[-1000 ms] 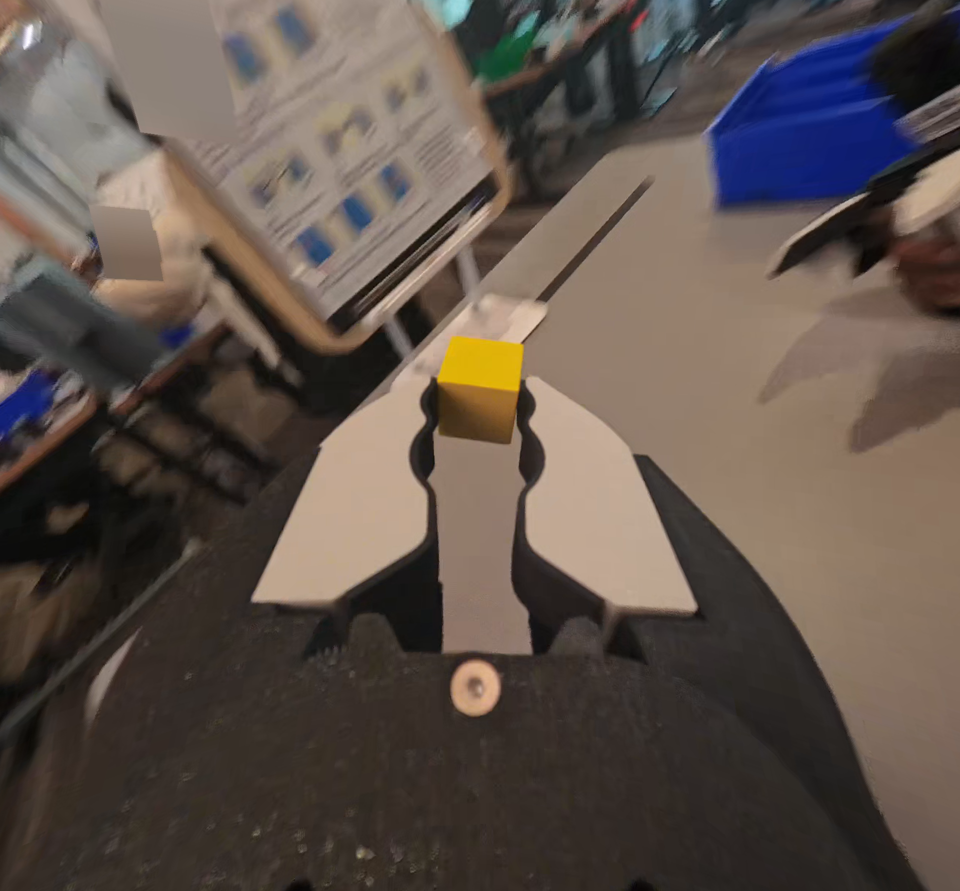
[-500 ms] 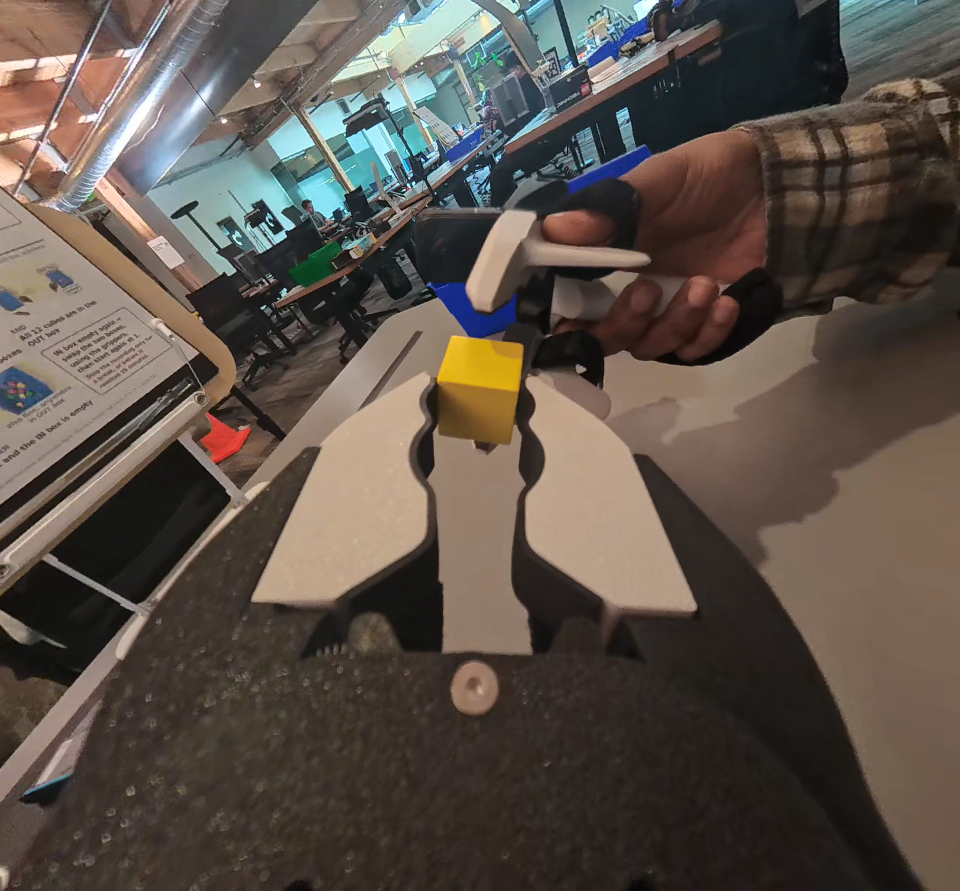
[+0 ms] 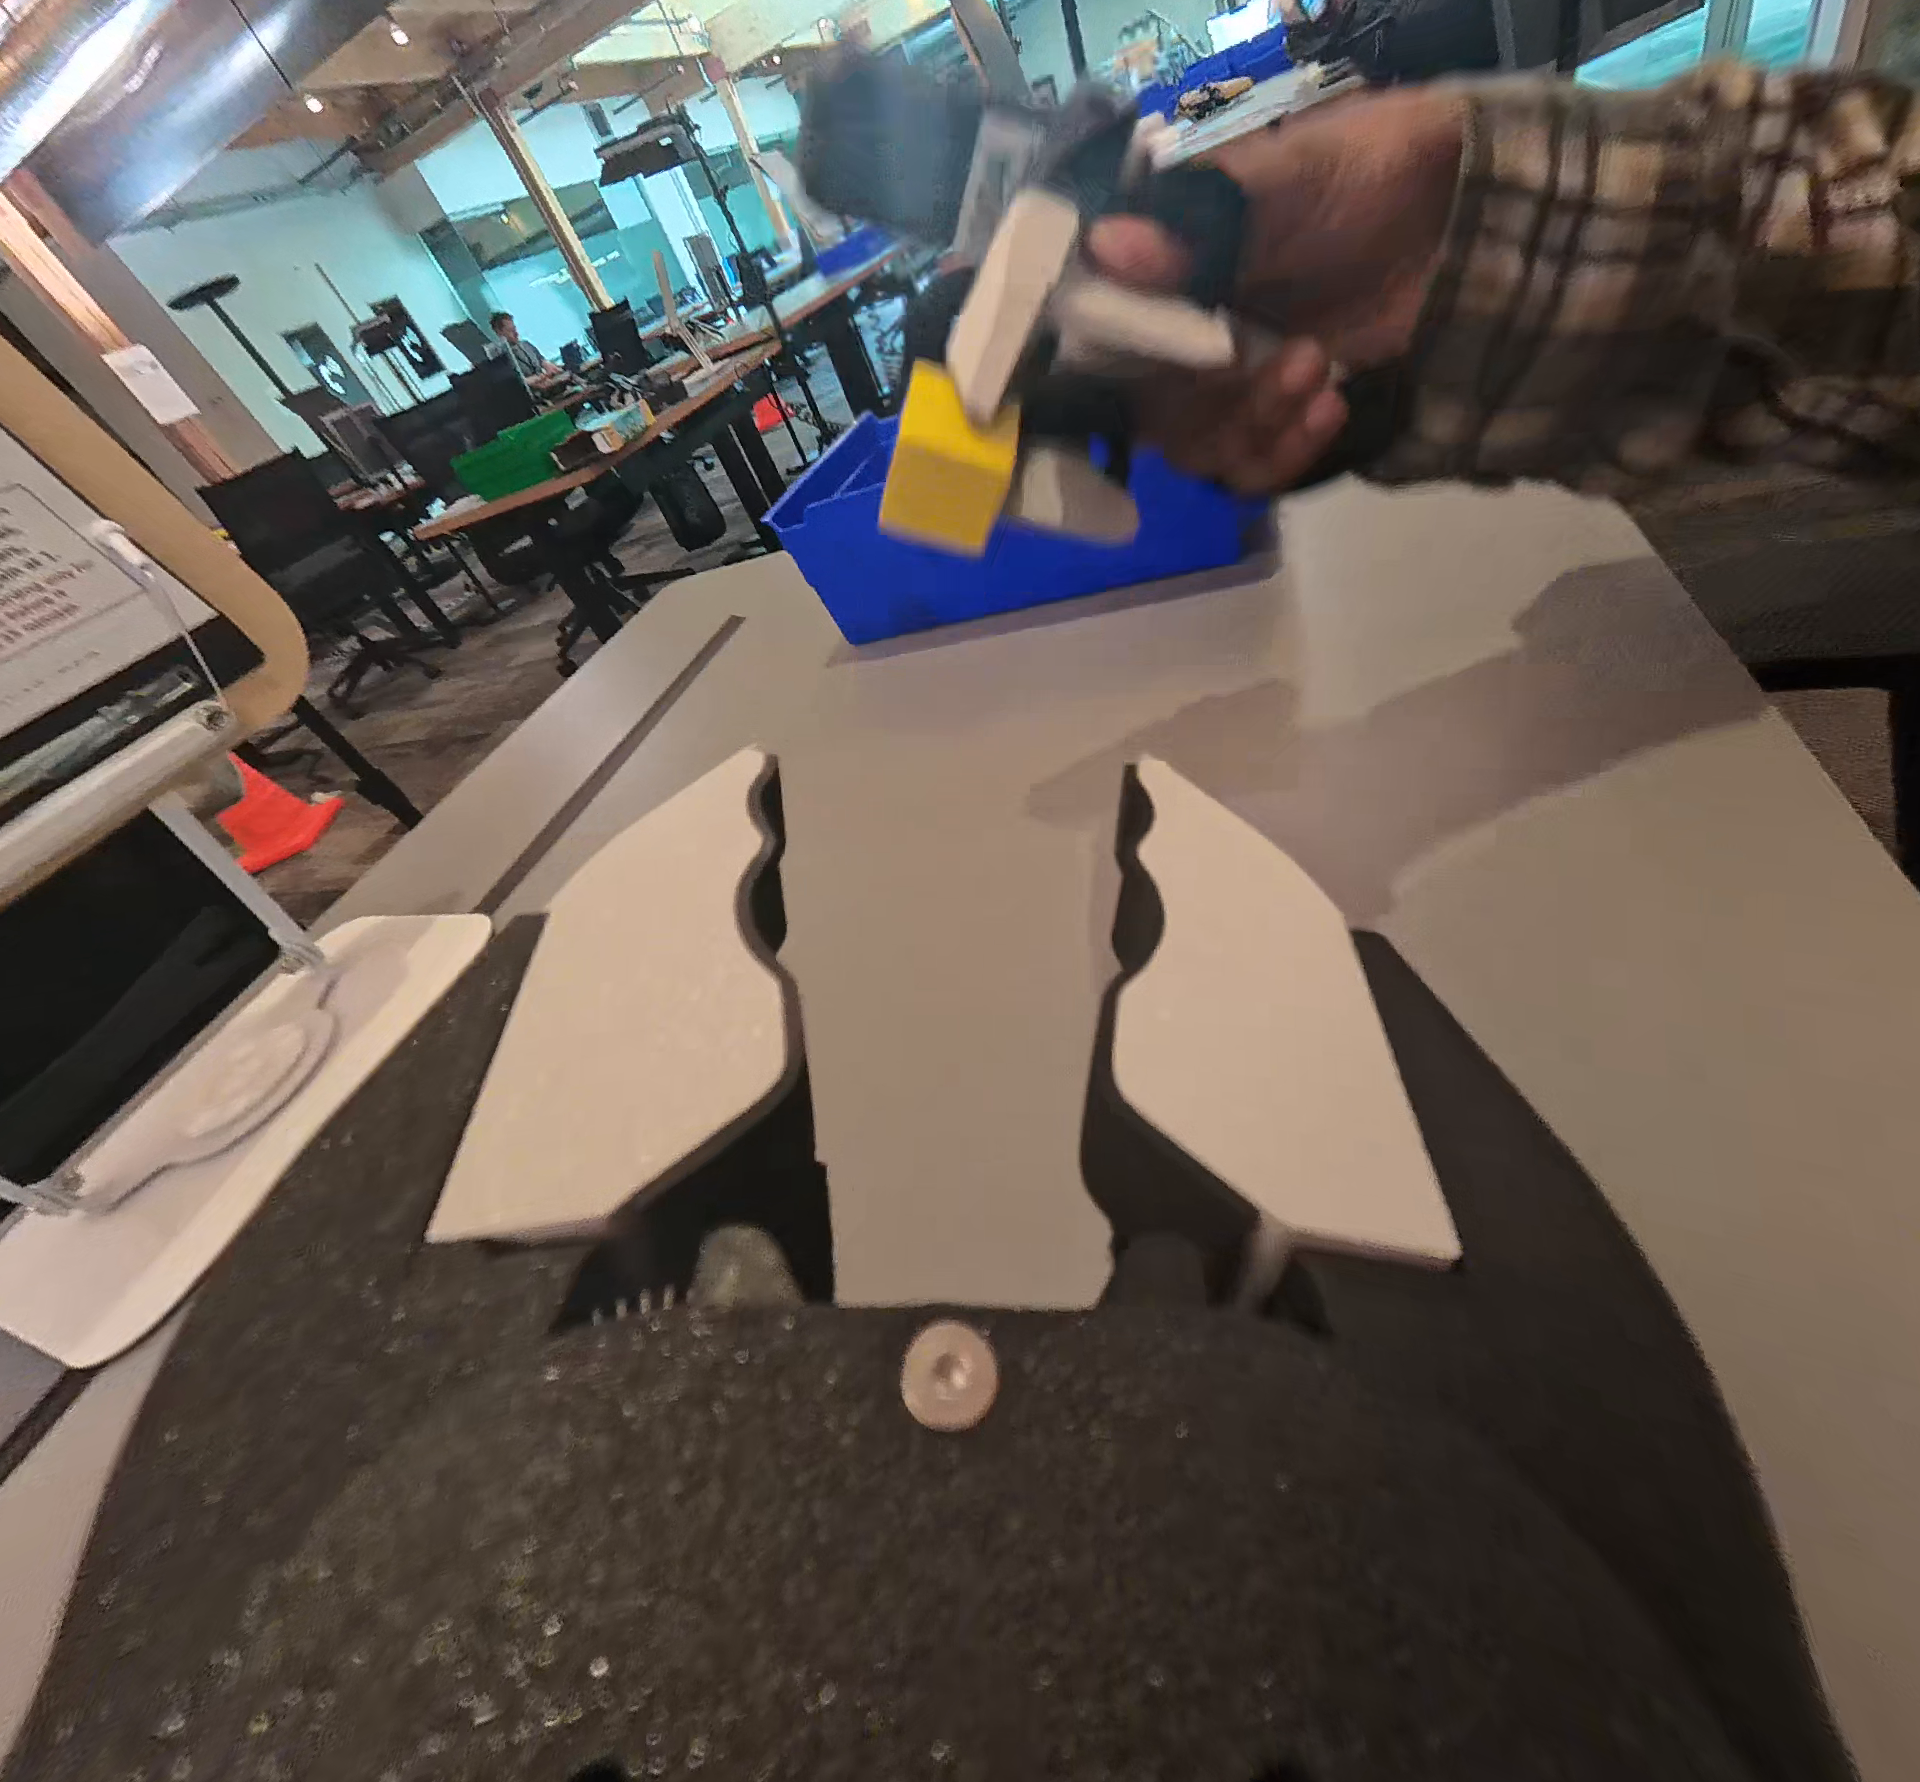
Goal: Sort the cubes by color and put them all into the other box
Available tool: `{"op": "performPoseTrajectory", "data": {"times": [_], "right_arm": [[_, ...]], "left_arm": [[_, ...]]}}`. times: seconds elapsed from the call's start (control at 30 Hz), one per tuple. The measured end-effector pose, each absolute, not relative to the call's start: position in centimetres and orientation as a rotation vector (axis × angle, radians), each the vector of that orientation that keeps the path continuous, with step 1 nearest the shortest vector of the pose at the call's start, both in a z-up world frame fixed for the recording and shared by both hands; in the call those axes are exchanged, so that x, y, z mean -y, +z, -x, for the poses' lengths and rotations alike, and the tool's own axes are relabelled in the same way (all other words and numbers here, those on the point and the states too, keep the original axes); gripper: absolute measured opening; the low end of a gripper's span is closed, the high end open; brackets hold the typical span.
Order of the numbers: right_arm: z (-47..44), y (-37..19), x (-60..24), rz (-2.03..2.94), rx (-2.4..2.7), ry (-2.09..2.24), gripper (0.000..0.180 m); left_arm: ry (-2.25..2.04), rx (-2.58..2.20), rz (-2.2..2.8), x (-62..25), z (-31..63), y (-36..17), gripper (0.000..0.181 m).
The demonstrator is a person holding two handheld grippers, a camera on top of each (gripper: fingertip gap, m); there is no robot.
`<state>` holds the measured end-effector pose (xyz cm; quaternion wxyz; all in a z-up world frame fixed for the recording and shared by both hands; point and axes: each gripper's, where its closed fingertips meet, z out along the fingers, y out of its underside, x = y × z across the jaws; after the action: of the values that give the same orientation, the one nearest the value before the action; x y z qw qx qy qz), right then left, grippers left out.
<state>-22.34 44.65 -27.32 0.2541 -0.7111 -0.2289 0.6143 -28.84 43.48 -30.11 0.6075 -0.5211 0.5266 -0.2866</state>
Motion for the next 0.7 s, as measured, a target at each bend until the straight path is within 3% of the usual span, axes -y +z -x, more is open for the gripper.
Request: {"op": "performPoseTrajectory", "data": {"times": [0.17, 0.3, 0.7], "right_arm": [[5.7, -26.1, -48.1, 2.119, 0.556, 0.959, 0.028], [-5.9, -28.4, -48.7, 2.281, 0.731, 0.506, 0.028], [-10.9, -39.5, -46.3, 2.347, 1.717, 0.329, 0.028]], "left_arm": [[-0.688, -1.253, 1.249, -43.6, 28.4, -31.6, 0.061], [-0.714, -1.242, 1.310, -44.2, 28.3, -31.8, 0.056], [-0.666, -1.346, 1.431, -43.9, 23.7, -31.7, 0.045]]}}
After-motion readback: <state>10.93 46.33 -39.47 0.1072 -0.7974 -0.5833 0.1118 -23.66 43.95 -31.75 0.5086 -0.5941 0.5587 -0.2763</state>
